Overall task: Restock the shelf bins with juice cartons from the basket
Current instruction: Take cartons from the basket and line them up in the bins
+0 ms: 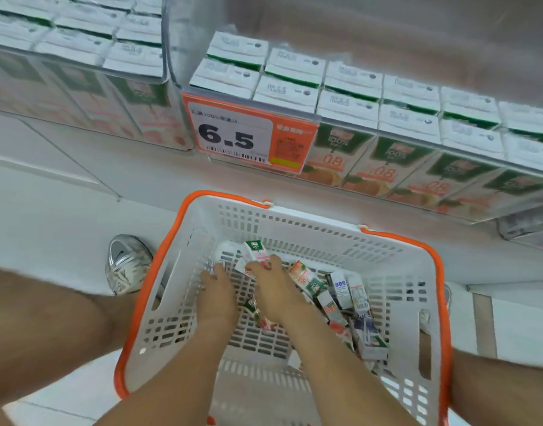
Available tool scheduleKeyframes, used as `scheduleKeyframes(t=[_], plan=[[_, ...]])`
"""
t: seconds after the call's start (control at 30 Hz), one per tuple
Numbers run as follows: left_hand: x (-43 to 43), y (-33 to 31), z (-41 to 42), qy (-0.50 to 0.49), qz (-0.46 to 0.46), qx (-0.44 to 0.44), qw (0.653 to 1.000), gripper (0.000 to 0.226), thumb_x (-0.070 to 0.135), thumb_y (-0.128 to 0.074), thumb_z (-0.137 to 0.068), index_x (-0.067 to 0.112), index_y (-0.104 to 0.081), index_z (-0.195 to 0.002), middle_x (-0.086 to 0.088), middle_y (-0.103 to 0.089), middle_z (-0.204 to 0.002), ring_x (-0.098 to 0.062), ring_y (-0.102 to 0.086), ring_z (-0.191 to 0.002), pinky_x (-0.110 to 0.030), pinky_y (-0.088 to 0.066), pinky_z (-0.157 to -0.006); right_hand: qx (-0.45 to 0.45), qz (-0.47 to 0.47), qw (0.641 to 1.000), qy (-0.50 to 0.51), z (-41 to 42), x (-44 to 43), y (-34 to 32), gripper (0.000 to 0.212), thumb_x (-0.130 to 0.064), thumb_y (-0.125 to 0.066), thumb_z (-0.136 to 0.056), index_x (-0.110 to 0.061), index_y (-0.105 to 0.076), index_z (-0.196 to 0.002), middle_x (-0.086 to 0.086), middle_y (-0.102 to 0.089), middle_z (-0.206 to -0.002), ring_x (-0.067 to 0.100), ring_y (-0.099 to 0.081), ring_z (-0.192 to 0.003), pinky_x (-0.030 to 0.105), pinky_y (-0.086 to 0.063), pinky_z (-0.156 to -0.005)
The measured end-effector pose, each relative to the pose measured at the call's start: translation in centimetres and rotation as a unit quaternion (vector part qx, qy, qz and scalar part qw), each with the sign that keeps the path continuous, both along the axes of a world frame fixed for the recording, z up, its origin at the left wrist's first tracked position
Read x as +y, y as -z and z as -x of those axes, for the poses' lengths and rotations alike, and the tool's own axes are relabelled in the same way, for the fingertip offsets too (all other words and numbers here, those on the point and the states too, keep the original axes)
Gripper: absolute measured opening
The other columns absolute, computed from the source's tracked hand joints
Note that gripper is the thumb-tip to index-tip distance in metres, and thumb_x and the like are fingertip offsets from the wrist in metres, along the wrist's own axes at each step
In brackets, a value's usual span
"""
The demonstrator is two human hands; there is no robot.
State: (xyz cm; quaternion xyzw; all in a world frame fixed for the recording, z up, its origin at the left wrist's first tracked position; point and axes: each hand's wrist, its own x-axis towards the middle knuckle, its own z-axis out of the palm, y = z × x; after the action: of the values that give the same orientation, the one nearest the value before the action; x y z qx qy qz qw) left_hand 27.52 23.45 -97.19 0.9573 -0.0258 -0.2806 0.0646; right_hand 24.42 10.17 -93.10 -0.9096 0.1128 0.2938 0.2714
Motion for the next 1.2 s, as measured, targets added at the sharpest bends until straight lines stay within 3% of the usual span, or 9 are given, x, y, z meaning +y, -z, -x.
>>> scheduleKeyframes(t=[0.1, 0.23, 0.37, 0.47, 0.63, 0.8, 0.97, 1.03, 1.2], plan=[[0.4, -0.1, -0.4, 0.002, -0.013, -0.026, 1.000, 0.066, 0.000, -0.062, -0.093, 0.004, -0.026, -0.147, -0.021, -0.049, -0.142, -0.030, -0.070, -0.105, -0.034, -0.061, -0.077, -0.034, -0.044, 0.997, 0.059, 0.2, -0.9, 0.4, 0.051, -0.009, -0.060, -0.101, -0.035, -0.055, -0.145, 0.010, -0.039, -0.140, 0.035, -0.048, -0.130, 0.047, -0.045, -0.112], [0.5, -1.9, -0.7, -0.065, 0.047, -0.035, 0.996, 0.057, 0.021, -0.065, -0.095, 0.003, -0.037, -0.141, -0.019, -0.058, -0.123, -0.035, -0.068, -0.098, -0.037, -0.052, -0.067, -0.073, -0.035, 0.991, 0.102, 0.7, -2.5, -0.8, 0.034, -0.027, -0.073, -0.097, -0.040, -0.054, -0.121, 0.003, -0.050, -0.111, 0.027, -0.055, -0.101, 0.040, -0.052, -0.087], [1.2, -5.0, -2.3, -0.154, 0.146, -0.049, 0.976, 0.031, 0.045, -0.059, -0.087, 0.016, -0.070, -0.089, -0.002, -0.067, -0.074, -0.022, -0.064, -0.068, -0.031, -0.049, -0.054, -0.123, -0.030, 0.983, 0.131, 1.7, -4.4, -3.5, 0.024, -0.033, -0.058, -0.106, -0.031, -0.038, -0.118, 0.000, -0.058, -0.075, 0.019, -0.057, -0.062, 0.036, -0.045, -0.054], [1.3, -8.5, -3.6, -0.180, 0.218, -0.041, 0.958, 0.038, 0.040, -0.060, -0.092, 0.014, -0.063, -0.064, 0.000, -0.056, -0.057, -0.019, -0.054, -0.057, -0.031, -0.046, -0.055, -0.130, -0.119, 0.958, 0.224, 2.3, -5.6, -6.6, 0.025, -0.044, -0.059, -0.104, -0.029, -0.042, -0.113, -0.001, -0.054, -0.054, 0.017, -0.051, -0.043, 0.031, -0.038, -0.044], [0.9, -16.1, -4.9, -0.220, 0.416, 0.104, 0.876, 0.020, 0.025, -0.065, -0.097, 0.013, -0.061, -0.083, -0.009, -0.048, -0.085, -0.028, -0.052, -0.079, -0.039, -0.059, -0.069, -0.137, -0.277, 0.873, 0.376, 3.1, -6.3, -13.0, 0.036, -0.034, -0.074, -0.096, -0.013, -0.047, -0.107, 0.028, -0.074, -0.088, 0.026, -0.068, -0.061, 0.035, -0.053, -0.058], [0.5, -24.7, -5.5, -0.038, 0.397, 0.192, 0.897, 0.022, 0.024, -0.068, -0.091, 0.004, -0.074, -0.099, -0.016, -0.065, -0.097, -0.027, -0.072, -0.081, -0.034, -0.060, -0.073, -0.065, -0.510, 0.765, 0.389, 4.3, -6.7, -18.1, 0.064, -0.002, -0.076, -0.074, -0.017, -0.047, -0.129, 0.026, -0.064, -0.112, 0.049, -0.068, -0.095, 0.052, -0.056, -0.081], [-0.1, -32.9, -5.2, 0.114, 0.326, 0.190, 0.919, 0.017, 0.027, -0.068, -0.098, 0.022, -0.071, -0.113, -0.015, -0.070, -0.111, -0.021, -0.068, -0.083, -0.034, -0.063, -0.068, -0.055, -0.490, 0.818, 0.296, 4.6, -4.5, -23.3, 0.056, -0.012, -0.076, -0.084, -0.013, -0.051, -0.134, 0.005, -0.072, -0.094, 0.023, -0.067, -0.079, 0.047, -0.054, -0.081], [0.1, -35.0, -5.2, 0.143, 0.315, 0.154, 0.926, 0.015, 0.027, -0.067, -0.097, 0.027, -0.066, -0.112, -0.010, -0.065, -0.092, -0.021, -0.066, -0.070, -0.034, -0.061, -0.062, -0.091, -0.436, 0.852, 0.277, 4.3, -3.5, -24.5, 0.089, -0.034, -0.098, -0.069, -0.008, -0.050, -0.139, 0.014, -0.074, -0.110, 0.026, -0.071, -0.090, 0.045, -0.055, -0.077], [1.0, -39.5, -4.8, 0.153, 0.318, 0.080, 0.932, 0.022, 0.021, -0.055, -0.101, 0.008, -0.073, -0.101, -0.011, -0.076, -0.085, -0.021, -0.071, -0.059, -0.028, -0.053, -0.051, -0.184, -0.457, 0.816, 0.300, 4.3, -2.4, -27.5, 0.065, -0.024, -0.095, -0.071, -0.008, -0.058, -0.122, 0.011, -0.074, -0.102, 0.025, -0.070, -0.082, 0.039, -0.055, -0.069]])
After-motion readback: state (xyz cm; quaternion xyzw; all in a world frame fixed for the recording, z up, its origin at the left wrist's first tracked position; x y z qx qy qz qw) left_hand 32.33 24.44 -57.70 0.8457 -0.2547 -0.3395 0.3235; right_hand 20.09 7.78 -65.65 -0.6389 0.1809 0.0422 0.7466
